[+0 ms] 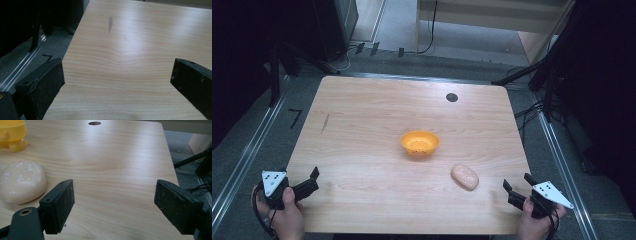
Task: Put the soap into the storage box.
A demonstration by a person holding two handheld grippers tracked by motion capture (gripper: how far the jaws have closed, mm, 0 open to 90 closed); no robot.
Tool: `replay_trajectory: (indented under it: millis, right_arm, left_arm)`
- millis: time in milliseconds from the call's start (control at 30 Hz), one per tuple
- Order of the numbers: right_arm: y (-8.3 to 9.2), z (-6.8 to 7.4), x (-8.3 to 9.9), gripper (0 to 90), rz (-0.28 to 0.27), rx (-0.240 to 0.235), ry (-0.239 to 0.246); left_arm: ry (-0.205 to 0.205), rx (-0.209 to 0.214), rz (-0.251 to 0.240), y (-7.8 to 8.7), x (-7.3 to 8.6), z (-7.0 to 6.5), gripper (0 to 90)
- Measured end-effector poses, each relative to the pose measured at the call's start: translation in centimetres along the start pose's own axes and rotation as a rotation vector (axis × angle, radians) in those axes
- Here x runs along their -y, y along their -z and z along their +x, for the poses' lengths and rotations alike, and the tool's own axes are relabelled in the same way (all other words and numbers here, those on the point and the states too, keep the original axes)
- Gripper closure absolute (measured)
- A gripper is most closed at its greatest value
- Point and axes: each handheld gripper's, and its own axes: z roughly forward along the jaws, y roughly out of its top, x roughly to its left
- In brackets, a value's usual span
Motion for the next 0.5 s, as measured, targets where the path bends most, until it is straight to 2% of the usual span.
replay_trajectory:
  millis: [33, 133, 267, 400, 433, 500]
  right_arm:
    - [-0.04, 0.07, -0.01, 17.3, 0.004, 0.007, 0.003]
    - [-0.28, 0.43, -0.09, 17.7, 0.036, 0.003, 0.022]
    - [-0.48, 0.93, -0.14, 18.8, 0.072, 0.008, 0.051]
    - [-0.53, 0.85, -0.17, 19.0, 0.083, -0.003, 0.042]
    - [-0.51, 0.39, -0.3, 21.2, 0.091, -0.073, 0.002]
    - [-0.36, 0.1, -0.55, 22.4, 0.087, -0.097, -0.016]
  left_arm:
    - [0.009, -0.012, -0.001, -0.09, -0.01, -0.06, 0.0]
    - [-0.003, -0.029, -0.013, 0.01, 0.05, -0.27, 0.0]
    - [-0.021, -0.016, -0.012, 0.03, 0.05, -0.38, 0.0]
    - [-0.028, -0.004, -0.027, 0.14, 0.12, -0.41, 0.0]
    - [-0.028, -0.003, -0.029, 0.15, 0.13, -0.44, 0.0]
    - [-0.039, -0.024, -0.039, 0.3, 0.17, -0.56, 0.0]
